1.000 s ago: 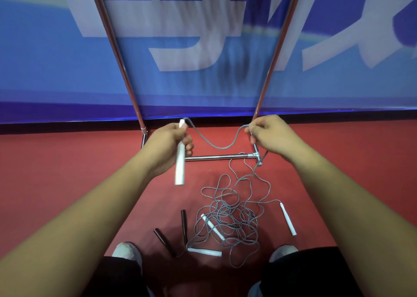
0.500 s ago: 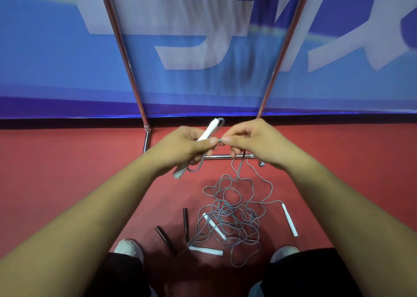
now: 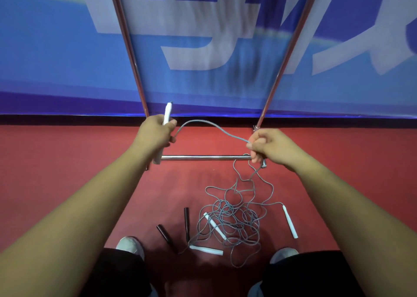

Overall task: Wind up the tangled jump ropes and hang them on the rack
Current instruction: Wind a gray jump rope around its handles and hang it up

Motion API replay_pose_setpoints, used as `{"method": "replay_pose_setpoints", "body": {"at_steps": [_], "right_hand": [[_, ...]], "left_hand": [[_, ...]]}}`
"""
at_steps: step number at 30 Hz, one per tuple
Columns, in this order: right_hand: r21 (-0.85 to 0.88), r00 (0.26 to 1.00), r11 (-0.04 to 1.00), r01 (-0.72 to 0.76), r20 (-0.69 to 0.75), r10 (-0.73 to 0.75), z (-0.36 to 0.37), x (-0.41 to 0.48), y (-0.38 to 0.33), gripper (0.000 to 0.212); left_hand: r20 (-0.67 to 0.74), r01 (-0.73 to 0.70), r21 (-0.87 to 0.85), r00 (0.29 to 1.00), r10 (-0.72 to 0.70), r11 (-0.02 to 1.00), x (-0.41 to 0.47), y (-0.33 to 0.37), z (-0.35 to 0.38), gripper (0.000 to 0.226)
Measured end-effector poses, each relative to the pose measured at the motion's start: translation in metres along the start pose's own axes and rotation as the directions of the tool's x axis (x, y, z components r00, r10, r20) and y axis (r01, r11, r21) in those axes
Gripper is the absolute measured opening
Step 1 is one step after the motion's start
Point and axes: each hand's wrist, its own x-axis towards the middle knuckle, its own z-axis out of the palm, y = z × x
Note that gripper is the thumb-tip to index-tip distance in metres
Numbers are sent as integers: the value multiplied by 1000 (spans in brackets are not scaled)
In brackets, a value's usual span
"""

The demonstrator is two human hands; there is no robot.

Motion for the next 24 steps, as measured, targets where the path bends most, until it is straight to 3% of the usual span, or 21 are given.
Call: {"method": "replay_pose_setpoints", "body": {"at_steps": [2, 4, 7, 10, 12, 16, 21, 23, 24], "right_hand": [[-17, 998, 998, 53, 35, -52, 7, -7, -18, 7], [-46, 990, 994, 94, 109, -89, 16, -16, -36, 4], [46, 974, 981, 187, 125, -191, 27, -25, -54, 3], [122, 974, 971, 208, 63, -217, 26, -26, -59, 5], [133, 975, 968, 212, 46, -219, 22, -26, -57, 5], [-5, 976, 983, 181, 124, -179, 15, -23, -43, 12], [-399, 953, 917, -10, 275, 130, -3, -3, 16, 21], [-485, 936, 867, -113, 240, 256, -12, 1, 40, 25], [-458, 940, 877, -144, 214, 266, -14, 1, 46, 22]], "left_hand": [[39, -75, 23, 996, 74, 997, -5, 5, 2, 12], [212, -140, -49, 966, 147, 989, -18, 13, 9, 14], [471, -216, -83, 852, 229, 973, -33, 20, 24, 16], [541, -308, -25, 796, 271, 951, -34, 19, 29, 13], [563, -299, -31, 783, 264, 954, -32, 16, 28, 23], [453, -126, -272, 858, 243, 954, -27, 16, 31, 19], [265, 70, -661, 953, 145, 747, -9, 20, 14, 22], [194, 57, -688, 975, 108, 724, 1, 16, 3, 21], [160, 39, -642, 983, 85, 766, 5, 13, -1, 21]]}}
